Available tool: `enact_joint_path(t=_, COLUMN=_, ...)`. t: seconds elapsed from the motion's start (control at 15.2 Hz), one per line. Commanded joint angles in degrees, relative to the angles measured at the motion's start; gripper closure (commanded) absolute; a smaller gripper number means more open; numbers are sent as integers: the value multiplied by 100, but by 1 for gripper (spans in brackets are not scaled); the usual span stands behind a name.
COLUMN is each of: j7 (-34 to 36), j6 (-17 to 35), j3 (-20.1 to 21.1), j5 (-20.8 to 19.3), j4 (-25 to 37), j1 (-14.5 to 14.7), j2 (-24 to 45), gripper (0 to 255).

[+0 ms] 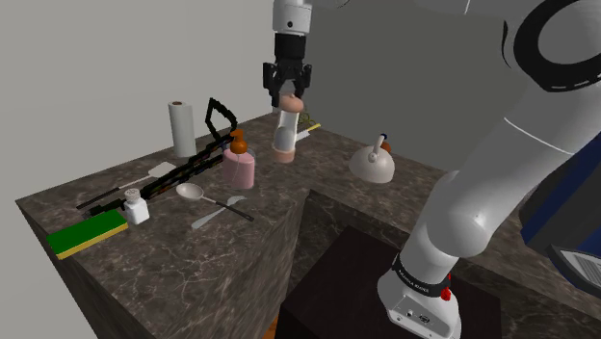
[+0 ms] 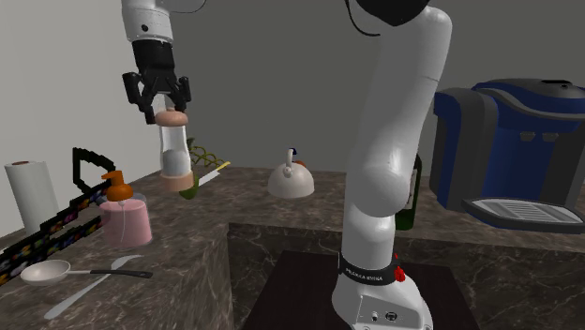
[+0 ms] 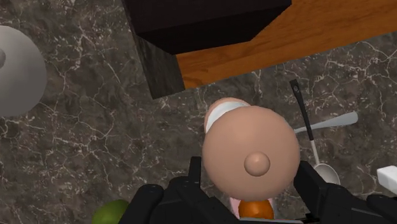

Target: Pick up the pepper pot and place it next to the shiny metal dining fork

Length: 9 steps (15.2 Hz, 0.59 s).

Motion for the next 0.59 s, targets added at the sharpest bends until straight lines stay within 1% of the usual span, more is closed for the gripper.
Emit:
enact_joint_path(t=0.0, j7=218, j6=76, j3=130, j5=40, j4=183, j1=87, j2=251, gripper=255)
enact_joint_path(t=0.26, j7=665, j6=219, j3=388, j5=79, j4=580, j1=282, j2=777, gripper=255)
enact_joint_path(t=0.53, j7=1102, j6=309, j3=616, j5=58, j4=1106, j1=488, j2=1378, gripper=255)
